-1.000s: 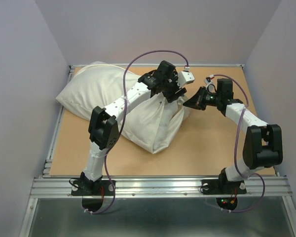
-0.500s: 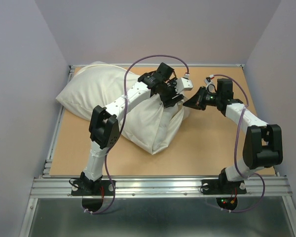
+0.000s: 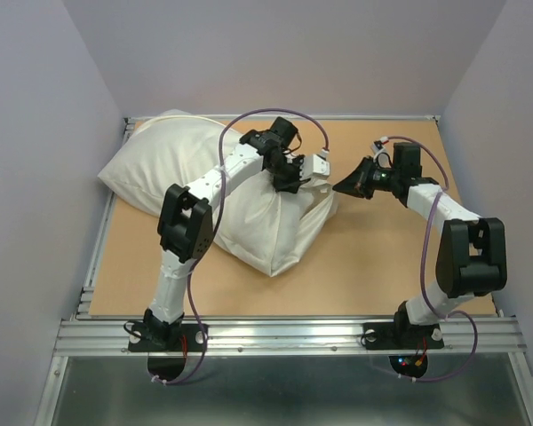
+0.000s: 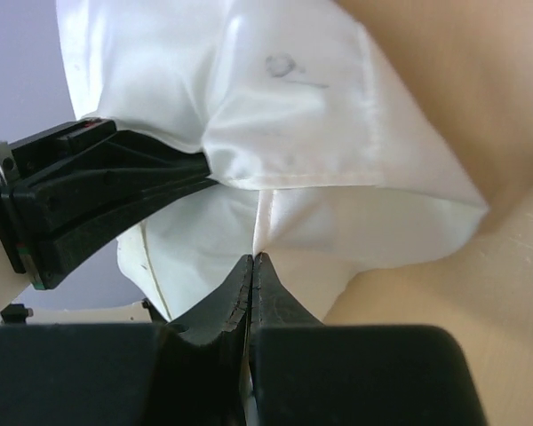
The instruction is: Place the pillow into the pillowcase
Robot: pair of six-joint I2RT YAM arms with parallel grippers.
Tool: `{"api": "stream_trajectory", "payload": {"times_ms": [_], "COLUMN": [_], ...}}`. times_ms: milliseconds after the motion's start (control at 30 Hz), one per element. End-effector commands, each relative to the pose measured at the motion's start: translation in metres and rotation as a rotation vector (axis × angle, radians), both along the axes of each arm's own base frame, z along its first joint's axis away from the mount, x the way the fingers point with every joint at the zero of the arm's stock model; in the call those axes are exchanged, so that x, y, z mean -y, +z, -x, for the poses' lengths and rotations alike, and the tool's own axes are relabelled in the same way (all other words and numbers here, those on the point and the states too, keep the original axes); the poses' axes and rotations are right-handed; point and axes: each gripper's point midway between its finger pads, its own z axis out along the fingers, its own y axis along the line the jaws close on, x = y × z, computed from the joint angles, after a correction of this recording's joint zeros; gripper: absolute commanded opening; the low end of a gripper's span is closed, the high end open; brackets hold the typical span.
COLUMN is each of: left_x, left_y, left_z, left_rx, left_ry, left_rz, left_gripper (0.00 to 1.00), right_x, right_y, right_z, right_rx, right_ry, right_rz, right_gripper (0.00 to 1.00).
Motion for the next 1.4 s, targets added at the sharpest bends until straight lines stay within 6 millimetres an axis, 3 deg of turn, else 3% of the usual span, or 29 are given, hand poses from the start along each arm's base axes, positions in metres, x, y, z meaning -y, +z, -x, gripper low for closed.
{"api": "stream_trajectory", "payload": {"times_ms": [0,133,167,333,367,467,567,667,733,800,867,900,1033,1067,1133,1167,1267,1300,1367], "left_x": [-0.055,-0.065,-0.068,-0.052,-0.043,0.002,0.041,0.068,0.074,0.072,0.057,0.054,0.025,0.017,0.009,0.003,0.004,0.004,0.017], "left_y": [0.017,0.004,-0.003,-0.009,-0.012,0.021,0.046,0.067,0.070,0.079,0.091,0.098,0.138,0.160,0.162,0.175,0.166,0.154,0.143], "left_z": [0.037,0.056,0.059,0.052,0.044,0.009,-0.013,-0.027,-0.037,-0.067,-0.088,-0.086,-0.068,-0.057,-0.038,-0.023,0.014,0.020,0.048], "left_rx": [-0.056,-0.102,-0.119,-0.162,-0.170,-0.112,-0.085,-0.051,-0.077,-0.051,-0.048,-0.078,-0.147,-0.086,-0.054,-0.018,0.038,0.072,0.081], "left_ry": [-0.162,-0.233,-0.241,-0.196,-0.166,-0.057,0.051,0.106,0.217,0.392,0.472,0.451,0.330,0.277,0.224,0.196,0.109,0.085,0.031], "left_rz": [-0.066,-0.098,-0.110,-0.081,-0.062,0.061,0.177,0.285,0.313,0.362,0.411,0.442,0.540,0.548,0.515,0.503,0.406,0.351,0.296], "left_gripper": [0.00,0.00,0.00,0.00,0.00,0.00,0.00,0.00,0.00,0.00,0.12,0.31,0.67,0.69,0.76,0.76,0.77,0.77,0.77], "right_x": [0.012,0.013,0.022,0.015,0.013,-0.010,-0.033,-0.043,-0.049,-0.048,-0.043,-0.041,-0.027,-0.024,-0.021,-0.022,-0.020,-0.021,-0.020], "right_y": [0.028,0.035,0.043,0.067,0.070,0.076,0.073,0.066,0.065,0.064,0.061,0.057,0.049,0.044,0.044,0.040,0.038,0.037,0.040], "right_z": [-0.030,-0.042,-0.049,-0.045,-0.041,-0.021,0.000,0.012,0.015,0.012,0.007,0.003,-0.015,-0.020,-0.026,-0.028,-0.033,-0.034,-0.037], "right_rx": [0.107,0.135,0.157,0.197,0.194,0.169,0.153,0.133,0.135,0.146,0.158,0.150,0.150,0.141,0.154,0.144,0.148,0.147,0.155], "right_ry": [-0.041,-0.048,-0.069,-0.028,-0.021,0.035,0.098,0.133,0.157,0.161,0.157,0.153,0.104,0.096,0.084,0.086,0.080,0.080,0.076], "right_rz": [0.012,0.020,0.022,-0.014,-0.023,-0.061,-0.073,-0.077,-0.079,-0.071,-0.059,-0.058,-0.026,-0.020,-0.006,-0.005,0.001,0.004,0.003], "right_gripper": [0.01,0.01,0.01,0.00,0.01,0.01,0.00,0.01,0.01,0.01,0.01,0.01,0.01,0.00,0.01,0.01,0.01,0.00,0.00]}}
